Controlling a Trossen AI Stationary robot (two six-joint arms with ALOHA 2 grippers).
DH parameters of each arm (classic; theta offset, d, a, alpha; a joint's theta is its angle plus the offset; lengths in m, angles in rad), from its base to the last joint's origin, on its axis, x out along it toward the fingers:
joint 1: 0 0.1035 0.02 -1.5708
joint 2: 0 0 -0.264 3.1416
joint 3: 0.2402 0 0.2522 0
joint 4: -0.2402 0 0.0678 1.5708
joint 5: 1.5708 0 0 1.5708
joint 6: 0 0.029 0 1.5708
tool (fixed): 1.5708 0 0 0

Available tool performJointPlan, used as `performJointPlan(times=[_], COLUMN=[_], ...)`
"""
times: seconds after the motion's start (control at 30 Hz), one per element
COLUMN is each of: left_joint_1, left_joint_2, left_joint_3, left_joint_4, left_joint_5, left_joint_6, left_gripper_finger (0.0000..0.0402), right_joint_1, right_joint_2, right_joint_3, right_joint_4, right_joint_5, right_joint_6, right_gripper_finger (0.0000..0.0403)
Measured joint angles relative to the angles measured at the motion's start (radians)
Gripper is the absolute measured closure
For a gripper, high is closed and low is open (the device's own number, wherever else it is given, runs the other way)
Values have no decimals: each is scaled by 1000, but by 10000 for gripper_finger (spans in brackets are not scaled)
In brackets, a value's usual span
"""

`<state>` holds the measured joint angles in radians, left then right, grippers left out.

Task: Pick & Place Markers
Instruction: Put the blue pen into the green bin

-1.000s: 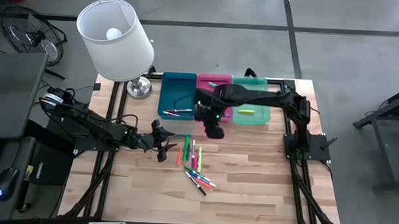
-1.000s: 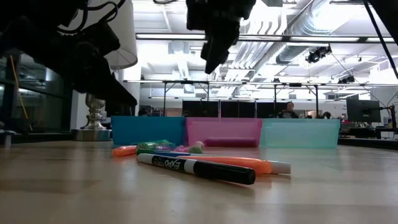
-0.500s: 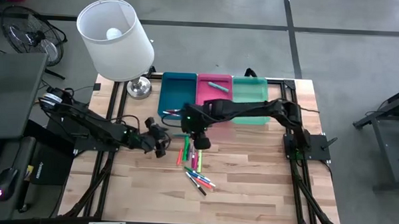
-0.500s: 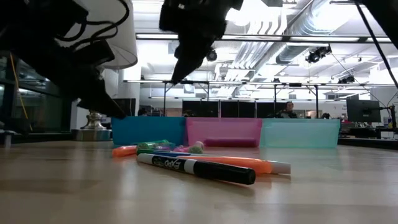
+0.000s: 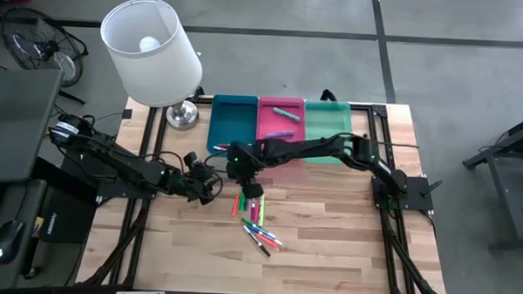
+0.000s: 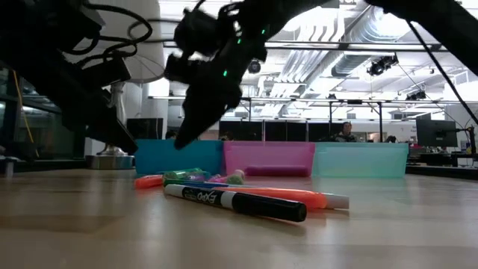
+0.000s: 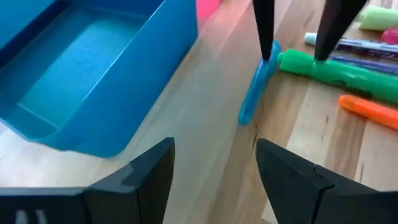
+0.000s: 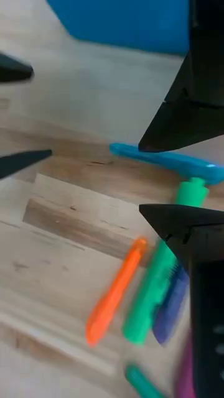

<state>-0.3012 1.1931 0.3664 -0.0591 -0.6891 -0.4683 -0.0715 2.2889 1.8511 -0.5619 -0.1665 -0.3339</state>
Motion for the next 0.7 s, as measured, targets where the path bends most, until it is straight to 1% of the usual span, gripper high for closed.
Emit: performJointPlan(times=[0.07, 0.23, 0.4, 0.7], left_joint_1=[0, 0, 0, 0], left_joint_2=[0, 0, 0, 0], left_joint_3=[0, 0, 0, 0], left_joint_4=[-8, -12, -11, -11], left_joint_5=[3, 21, 25, 41], left_joint_6=[-9, -15, -27, -36], left_gripper_finger=[181, 181, 181, 181], right_joint_1=[0, 0, 0, -9], right_joint_2=[22, 52, 53, 65], right_joint_3=[0, 0, 0, -1], right_joint_4=[3, 34, 62, 43], right_joint_5=[5, 57, 57, 56], right_joint_6=[-1, -10, -15, -7], right_gripper_finger=[270, 270, 270, 270])
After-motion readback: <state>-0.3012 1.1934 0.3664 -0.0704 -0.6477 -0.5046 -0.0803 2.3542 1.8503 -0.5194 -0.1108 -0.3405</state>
